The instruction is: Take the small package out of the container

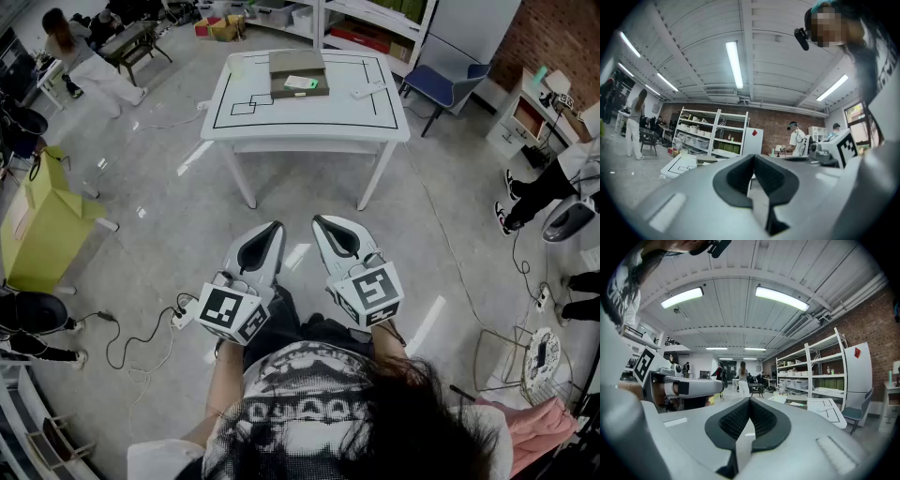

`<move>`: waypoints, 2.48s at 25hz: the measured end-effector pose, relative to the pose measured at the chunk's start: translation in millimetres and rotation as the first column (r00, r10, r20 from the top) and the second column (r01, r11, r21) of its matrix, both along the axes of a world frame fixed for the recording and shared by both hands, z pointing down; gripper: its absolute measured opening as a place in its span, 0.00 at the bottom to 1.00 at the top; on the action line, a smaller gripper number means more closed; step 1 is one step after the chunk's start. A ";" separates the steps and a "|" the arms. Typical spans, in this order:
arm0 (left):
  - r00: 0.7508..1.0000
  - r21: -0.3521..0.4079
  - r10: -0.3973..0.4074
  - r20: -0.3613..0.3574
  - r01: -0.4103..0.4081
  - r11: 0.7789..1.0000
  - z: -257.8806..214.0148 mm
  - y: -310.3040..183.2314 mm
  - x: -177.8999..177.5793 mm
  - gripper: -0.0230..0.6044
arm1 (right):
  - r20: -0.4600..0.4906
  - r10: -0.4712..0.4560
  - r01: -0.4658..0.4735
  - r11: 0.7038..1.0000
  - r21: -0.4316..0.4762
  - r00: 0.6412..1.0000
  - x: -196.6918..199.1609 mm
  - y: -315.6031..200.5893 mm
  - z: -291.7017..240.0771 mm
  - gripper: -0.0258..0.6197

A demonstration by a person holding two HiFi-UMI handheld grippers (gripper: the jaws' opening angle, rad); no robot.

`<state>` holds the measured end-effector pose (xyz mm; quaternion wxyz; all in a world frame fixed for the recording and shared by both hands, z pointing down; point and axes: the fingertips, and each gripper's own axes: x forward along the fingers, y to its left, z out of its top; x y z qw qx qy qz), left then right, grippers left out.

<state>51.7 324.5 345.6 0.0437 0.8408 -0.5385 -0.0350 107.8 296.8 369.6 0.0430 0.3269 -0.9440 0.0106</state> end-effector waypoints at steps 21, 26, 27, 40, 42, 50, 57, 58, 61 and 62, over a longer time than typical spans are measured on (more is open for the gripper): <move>1.000 -0.029 0.016 0.006 -0.016 0.999 5.6 -34.3 -2.4 0.04 | 0.030 -0.008 0.008 0.999 -0.031 1.000 -5.0 -35.9 5.7 0.04; 1.000 -0.043 0.006 -0.002 -0.006 0.999 12.2 -63.1 -18.4 0.04 | 0.019 -0.014 0.015 0.999 -0.042 1.000 -18.7 -64.3 11.0 0.04; 1.000 -0.044 0.003 -0.005 -0.003 0.999 12.9 -71.0 -23.1 0.04 | 0.016 -0.016 0.017 0.999 -0.042 1.000 -22.7 -71.6 11.7 0.04; 0.997 -0.052 0.071 -0.018 -0.071 0.996 3.6 -194.3 -83.4 0.04 | -0.013 0.031 -0.031 0.998 -0.062 0.999 -83.4 -185.6 5.7 0.04; 0.996 -0.061 0.086 -0.006 -0.087 0.994 3.4 -209.7 -95.1 0.04 | -0.020 0.040 -0.041 0.997 -0.067 0.999 -95.9 -201.8 5.4 0.04; 0.993 -0.071 0.119 0.004 -0.119 0.990 5.6 -270.3 -158.2 0.04 | -0.044 0.066 -0.069 0.995 -0.066 0.997 -156.3 -261.2 5.5 0.04; 0.982 -0.088 0.186 -0.006 -0.186 0.979 11.2 -309.1 -194.1 0.04 | -0.060 0.102 -0.106 0.992 -0.067 0.993 -196.5 -297.3 8.4 0.04; 0.982 -0.086 0.190 -0.012 -0.191 0.978 11.8 -313.6 -197.4 0.04 | -0.065 0.107 -0.111 0.991 -0.068 0.992 -199.7 -300.4 9.7 0.04; 0.980 -0.081 0.198 -0.027 -0.200 0.977 14.5 -324.5 -203.8 0.04 | -0.087 0.119 -0.125 0.989 -0.079 0.989 -204.7 -307.4 15.1 0.04; 0.979 -0.083 0.203 -0.030 -0.205 0.975 15.9 -327.4 -204.4 0.04 | -0.091 0.124 -0.132 0.988 -0.084 0.988 -205.0 -310.0 16.5 0.04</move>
